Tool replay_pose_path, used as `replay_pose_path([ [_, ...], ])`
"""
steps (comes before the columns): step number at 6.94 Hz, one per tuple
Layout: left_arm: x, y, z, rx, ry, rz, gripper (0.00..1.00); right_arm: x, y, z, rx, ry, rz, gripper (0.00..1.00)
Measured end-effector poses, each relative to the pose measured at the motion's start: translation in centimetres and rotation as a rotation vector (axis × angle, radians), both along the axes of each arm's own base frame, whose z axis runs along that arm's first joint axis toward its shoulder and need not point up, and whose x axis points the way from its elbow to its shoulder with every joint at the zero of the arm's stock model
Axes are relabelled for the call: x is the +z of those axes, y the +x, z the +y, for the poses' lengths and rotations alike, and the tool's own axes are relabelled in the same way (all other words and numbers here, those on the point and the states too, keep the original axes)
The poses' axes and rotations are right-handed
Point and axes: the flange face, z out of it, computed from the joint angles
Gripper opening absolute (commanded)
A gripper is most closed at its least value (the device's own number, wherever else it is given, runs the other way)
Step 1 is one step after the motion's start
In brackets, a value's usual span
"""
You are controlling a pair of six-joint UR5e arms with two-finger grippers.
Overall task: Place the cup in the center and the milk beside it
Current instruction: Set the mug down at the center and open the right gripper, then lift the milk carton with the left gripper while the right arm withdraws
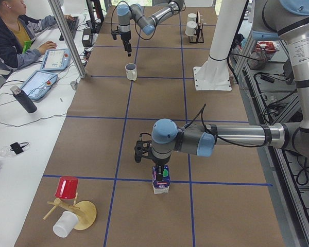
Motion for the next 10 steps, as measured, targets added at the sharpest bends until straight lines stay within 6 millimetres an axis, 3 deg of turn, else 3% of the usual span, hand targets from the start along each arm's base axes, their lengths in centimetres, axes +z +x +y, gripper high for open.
replay_pose_path([
  [6, 2.0, 0.1, -0.2, -0.037, -0.074, 0.005, 0.98, 2.3, 0.7, 0.8, 0.001, -0.008, 0.008, 1.00],
  [10, 3.0, 0.3, -1.6, -0.057, -0.102, 0.007, 0.98, 2.9, 1.2, 1.3, 0.000, -0.008, 0.006, 1.00],
])
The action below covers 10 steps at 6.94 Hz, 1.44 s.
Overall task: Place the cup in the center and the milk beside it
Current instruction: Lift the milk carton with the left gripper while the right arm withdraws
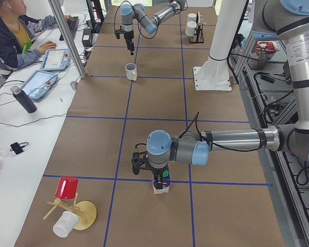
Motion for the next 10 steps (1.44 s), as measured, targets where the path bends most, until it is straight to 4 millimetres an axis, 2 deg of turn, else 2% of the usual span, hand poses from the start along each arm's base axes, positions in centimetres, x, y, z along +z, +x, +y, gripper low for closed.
replay_pose_path([
  [5, 1.3, 0.4, -0.2, -0.053, -0.036, 0.029, 0.98, 1.2, 0.3, 0.4, 0.001, 0.001, 0.002, 1.00],
  [6, 1.2, 0.6, -0.3, -0.060, -0.047, 0.043, 0.94, 1.4, 0.2, 0.5, -0.001, 0.002, 0.001, 1.00],
  [9, 1.0, 0.9, -0.3, -0.068, -0.064, 0.058, 0.47, 1.7, 0.1, 0.6, -0.003, 0.001, 0.002, 1.00],
  [10, 0.8, 1.0, -0.4, -0.073, -0.069, 0.068, 0.38, 1.7, 0.1, 0.6, -0.003, 0.001, 0.001, 1.00],
])
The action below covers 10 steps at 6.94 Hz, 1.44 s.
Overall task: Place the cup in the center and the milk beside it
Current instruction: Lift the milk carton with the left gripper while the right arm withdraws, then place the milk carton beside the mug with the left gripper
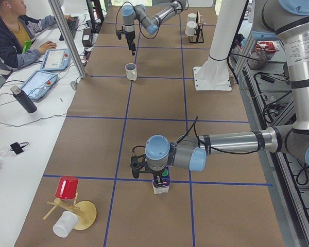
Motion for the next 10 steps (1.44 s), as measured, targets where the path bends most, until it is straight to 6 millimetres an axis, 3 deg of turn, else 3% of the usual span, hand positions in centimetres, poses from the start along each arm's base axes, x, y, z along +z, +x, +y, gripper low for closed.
replay_pose_path([
  [1, -0.8, 0.1, -0.2, -0.001, 0.012, 0.009, 0.36, -0.2, 0.1, 0.0, 0.001, 0.001, -0.003, 1.00],
  [2, -3.4, 0.2, -0.9, -0.006, 0.056, 0.020, 0.35, -0.4, 1.0, -0.1, 0.008, 0.006, -0.010, 1.00],
  [3, -7.6, 0.3, -2.8, -0.028, 0.113, 0.031, 0.35, 0.7, 3.3, 0.4, 0.026, 0.008, -0.016, 1.00],
  [4, -11.9, 0.9, -6.0, -0.050, 0.170, 0.046, 0.36, 3.0, 6.7, 1.7, 0.051, 0.009, -0.015, 1.00],
  [6, -22.1, 5.3, -14.3, -0.014, 0.255, 0.070, 0.36, 8.0, 14.4, 4.7, 0.120, -0.005, 0.006, 1.00],
  [7, -28.9, 9.3, -18.4, 0.025, 0.258, 0.057, 0.36, 10.5, 17.8, 5.8, 0.155, -0.024, 0.023, 1.00],
  [8, -35.1, 15.1, -21.4, 0.067, 0.250, 0.017, 0.36, 12.5, 20.4, 6.5, 0.182, -0.041, 0.039, 1.00],
  [10, -44.1, 27.6, -26.7, 0.143, 0.222, -0.017, 0.36, 14.5, 23.5, 7.7, 0.210, -0.054, 0.055, 1.00],
])
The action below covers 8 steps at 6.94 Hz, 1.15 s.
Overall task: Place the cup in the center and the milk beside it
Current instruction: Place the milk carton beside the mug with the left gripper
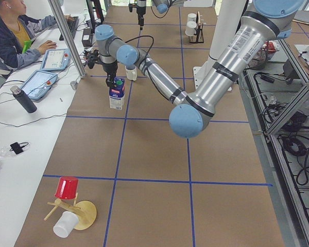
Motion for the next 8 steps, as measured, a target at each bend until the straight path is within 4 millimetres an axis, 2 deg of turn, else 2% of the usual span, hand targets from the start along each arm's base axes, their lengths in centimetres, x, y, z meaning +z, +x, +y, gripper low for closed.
replay_pose_path([
  [1, -3.1, 5.0, -2.3, 0.028, -0.007, 0.000, 0.36, 0.6, 1.0, 0.8, 0.007, -0.005, 0.004, 1.00],
  [3, -7.2, 13.3, -4.8, 0.026, -0.031, 0.043, 0.36, 1.6, 2.2, 2.1, 0.014, -0.016, 0.010, 1.00],
  [4, -8.5, 16.0, -5.0, 0.017, -0.035, 0.047, 0.36, 2.2, 2.6, 2.5, 0.016, -0.024, 0.015, 1.00],
  [5, -9.2, 18.2, -4.6, 0.005, -0.028, 0.032, 0.44, 2.7, 3.0, 2.9, 0.019, -0.030, 0.015, 1.00],
  [7, -10.0, 20.7, -3.6, -0.007, -0.033, 0.020, 0.47, 2.9, 3.5, 3.3, 0.020, -0.034, 0.008, 1.00],
  [8, -10.4, 21.5, -3.2, -0.014, -0.048, 0.021, 0.83, 2.9, 3.5, 3.3, 0.019, -0.036, 0.008, 1.00],
])
